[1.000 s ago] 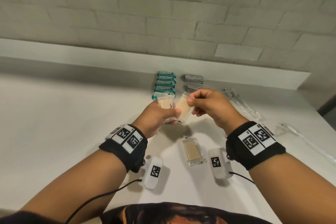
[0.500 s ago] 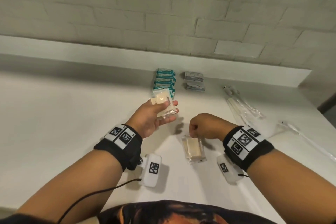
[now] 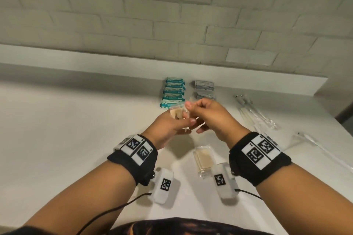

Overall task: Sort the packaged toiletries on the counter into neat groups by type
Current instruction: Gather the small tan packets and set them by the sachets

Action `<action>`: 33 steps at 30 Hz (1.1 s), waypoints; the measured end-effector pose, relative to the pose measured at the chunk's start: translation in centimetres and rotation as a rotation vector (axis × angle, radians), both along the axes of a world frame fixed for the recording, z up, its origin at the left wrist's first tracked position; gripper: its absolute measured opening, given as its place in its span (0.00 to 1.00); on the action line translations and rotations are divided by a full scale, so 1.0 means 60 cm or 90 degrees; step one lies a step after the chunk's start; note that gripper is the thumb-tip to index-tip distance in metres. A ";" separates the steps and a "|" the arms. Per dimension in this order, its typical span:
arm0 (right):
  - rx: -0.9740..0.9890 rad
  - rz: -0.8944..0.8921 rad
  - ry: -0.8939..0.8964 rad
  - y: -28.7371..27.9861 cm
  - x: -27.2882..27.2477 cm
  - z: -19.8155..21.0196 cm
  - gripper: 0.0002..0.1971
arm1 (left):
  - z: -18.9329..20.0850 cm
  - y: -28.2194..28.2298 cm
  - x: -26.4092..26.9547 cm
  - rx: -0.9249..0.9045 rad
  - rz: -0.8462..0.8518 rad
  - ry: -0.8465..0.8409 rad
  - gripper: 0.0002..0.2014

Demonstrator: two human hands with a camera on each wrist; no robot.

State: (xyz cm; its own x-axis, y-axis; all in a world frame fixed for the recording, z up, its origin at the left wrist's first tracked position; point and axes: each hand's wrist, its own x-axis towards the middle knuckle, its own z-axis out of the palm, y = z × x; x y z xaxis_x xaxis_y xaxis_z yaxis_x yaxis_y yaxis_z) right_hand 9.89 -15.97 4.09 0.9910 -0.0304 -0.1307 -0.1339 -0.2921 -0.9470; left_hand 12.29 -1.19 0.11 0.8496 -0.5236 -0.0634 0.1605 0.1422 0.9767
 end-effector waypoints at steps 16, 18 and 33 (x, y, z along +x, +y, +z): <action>-0.055 -0.005 -0.013 -0.041 0.003 -0.007 0.09 | -0.006 -0.006 0.006 -0.060 0.146 0.039 0.07; -0.099 0.005 -0.033 -0.043 0.004 -0.004 0.09 | -0.003 -0.006 0.004 -0.031 0.142 0.024 0.06; -0.227 0.040 -0.059 -0.049 0.008 0.025 0.04 | -0.001 -0.001 0.004 0.103 0.143 -0.059 0.10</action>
